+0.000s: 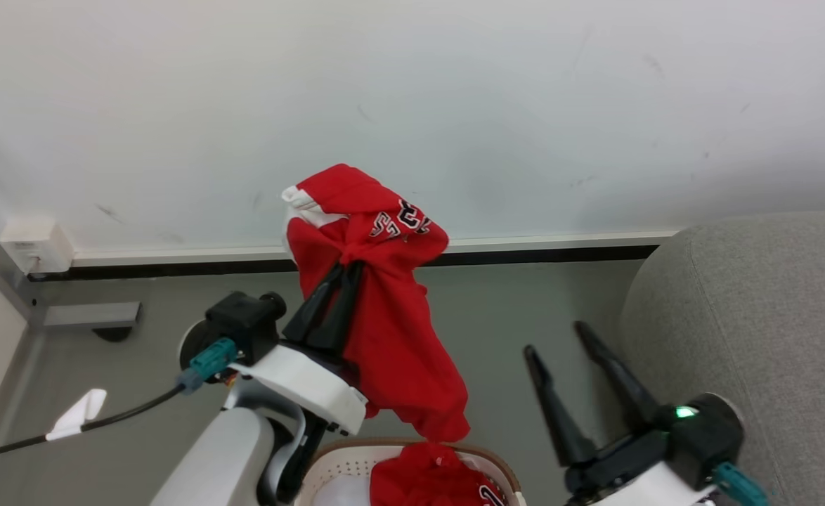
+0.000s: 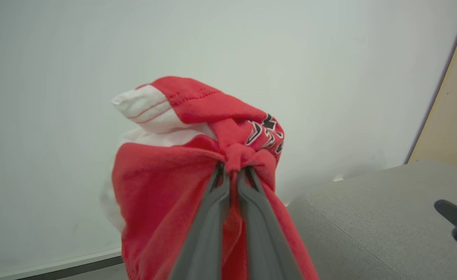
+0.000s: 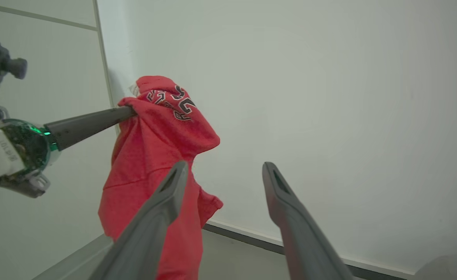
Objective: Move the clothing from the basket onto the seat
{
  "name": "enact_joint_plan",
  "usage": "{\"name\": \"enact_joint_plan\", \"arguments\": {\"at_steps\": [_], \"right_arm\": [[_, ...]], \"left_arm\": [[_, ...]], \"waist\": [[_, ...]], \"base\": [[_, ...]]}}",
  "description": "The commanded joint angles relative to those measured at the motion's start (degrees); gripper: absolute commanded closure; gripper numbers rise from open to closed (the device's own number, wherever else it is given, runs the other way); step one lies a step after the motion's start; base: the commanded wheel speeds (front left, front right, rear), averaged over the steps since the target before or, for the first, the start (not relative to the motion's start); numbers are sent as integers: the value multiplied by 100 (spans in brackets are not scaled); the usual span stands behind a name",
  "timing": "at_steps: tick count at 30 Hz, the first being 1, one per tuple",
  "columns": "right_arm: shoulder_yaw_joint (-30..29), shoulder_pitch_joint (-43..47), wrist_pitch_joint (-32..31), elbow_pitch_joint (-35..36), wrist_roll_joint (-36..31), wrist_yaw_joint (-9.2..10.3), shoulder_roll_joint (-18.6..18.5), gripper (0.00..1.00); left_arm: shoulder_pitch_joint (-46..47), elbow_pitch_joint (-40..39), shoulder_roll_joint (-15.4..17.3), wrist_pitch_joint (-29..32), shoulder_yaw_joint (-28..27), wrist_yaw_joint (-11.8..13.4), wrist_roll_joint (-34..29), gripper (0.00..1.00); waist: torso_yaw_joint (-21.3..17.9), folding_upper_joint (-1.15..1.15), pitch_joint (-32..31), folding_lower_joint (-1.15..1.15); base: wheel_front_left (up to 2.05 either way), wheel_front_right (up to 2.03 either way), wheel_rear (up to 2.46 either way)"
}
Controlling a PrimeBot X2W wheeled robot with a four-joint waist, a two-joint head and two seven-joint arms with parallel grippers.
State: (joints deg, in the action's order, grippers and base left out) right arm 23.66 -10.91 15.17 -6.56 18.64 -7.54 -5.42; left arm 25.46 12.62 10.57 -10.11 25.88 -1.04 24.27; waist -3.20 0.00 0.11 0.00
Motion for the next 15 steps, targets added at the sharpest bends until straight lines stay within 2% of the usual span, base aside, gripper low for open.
{"name": "enact_joint_plan", "arguments": {"at_steps": [1,7,15], "right_arm": [[142,-97,-4,-39,80,10,-54,0],[919,-542,-3,-622,388,10,-133,0],[1476,-1096,-3,-1979,830,10,-60,0]], "left_arm": [[-69,-40,0,-18,17,-16,-17,100],[-119,-172,-140,4,259,-74,-67,100],[-251,-410,-395,81,685,-212,48,100]], "waist": [[12,0,-4,0],[162,0,-43,0],[530,0,-122,0]], "base": [[0,0,0],[0,0,0],[0,0,0]]}}
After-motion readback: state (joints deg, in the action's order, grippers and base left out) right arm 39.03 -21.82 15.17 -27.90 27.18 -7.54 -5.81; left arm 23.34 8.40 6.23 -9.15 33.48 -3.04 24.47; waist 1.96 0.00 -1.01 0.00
